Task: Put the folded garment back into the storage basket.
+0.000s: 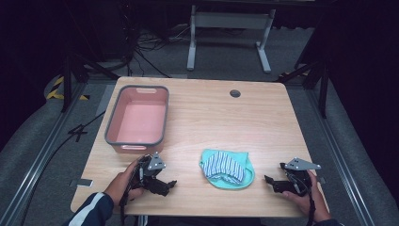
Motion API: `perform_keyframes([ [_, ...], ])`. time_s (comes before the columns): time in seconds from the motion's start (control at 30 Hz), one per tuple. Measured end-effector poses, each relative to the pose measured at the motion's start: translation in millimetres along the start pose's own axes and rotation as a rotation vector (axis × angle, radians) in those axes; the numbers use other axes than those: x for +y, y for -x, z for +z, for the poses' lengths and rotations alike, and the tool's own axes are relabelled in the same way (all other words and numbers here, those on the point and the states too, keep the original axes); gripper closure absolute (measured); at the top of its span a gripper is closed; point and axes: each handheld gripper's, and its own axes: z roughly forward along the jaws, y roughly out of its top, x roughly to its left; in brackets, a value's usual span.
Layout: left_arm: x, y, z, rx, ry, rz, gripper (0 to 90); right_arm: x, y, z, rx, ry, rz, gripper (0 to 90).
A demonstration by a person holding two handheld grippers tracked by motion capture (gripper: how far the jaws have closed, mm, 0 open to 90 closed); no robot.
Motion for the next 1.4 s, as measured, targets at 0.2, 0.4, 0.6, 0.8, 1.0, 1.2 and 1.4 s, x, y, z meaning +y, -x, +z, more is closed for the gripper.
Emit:
perform_keyframes([
  [0.2,-0.7,-1.5,-0.4,-0.011,0.002,0.013,0.2,0.0,-0.1,0.1,-0.002,0.001,0.001,14.9],
  [0.4,-0.4,-5.9,-0.4,-0.047,-0.004,0.045,0.0,0.0,-0.4,-0.1,-0.004,-0.001,0.003,15.0],
  [0.6,-0.1,-6.1,-0.4,-0.051,-0.004,0.052,0.1,0.8,-0.2,-2.1,-0.012,-0.021,0.02,15.8],
  [0.8,5.3,-7.7,-1.3,-0.076,-0.027,0.085,2.5,5.0,0.3,-4.3,0.017,-0.025,0.021,21.8],
  [1.0,14.4,-2.9,2.1,-0.1,-0.01,0.123,19.0,23.5,-14.2,-8.8,0.041,-0.003,-0.016,33.1],
  [1.2,30.5,-1.1,8.1,-0.12,0.011,0.116,28.3,39.1,-28.1,-3.9,0.04,-0.012,-0.048,39.5],
  [1.4,48.9,3.1,15.7,-0.118,0.035,0.131,33.1,55.1,-40.4,5.3,0.056,-0.007,-0.068,40.5],
])
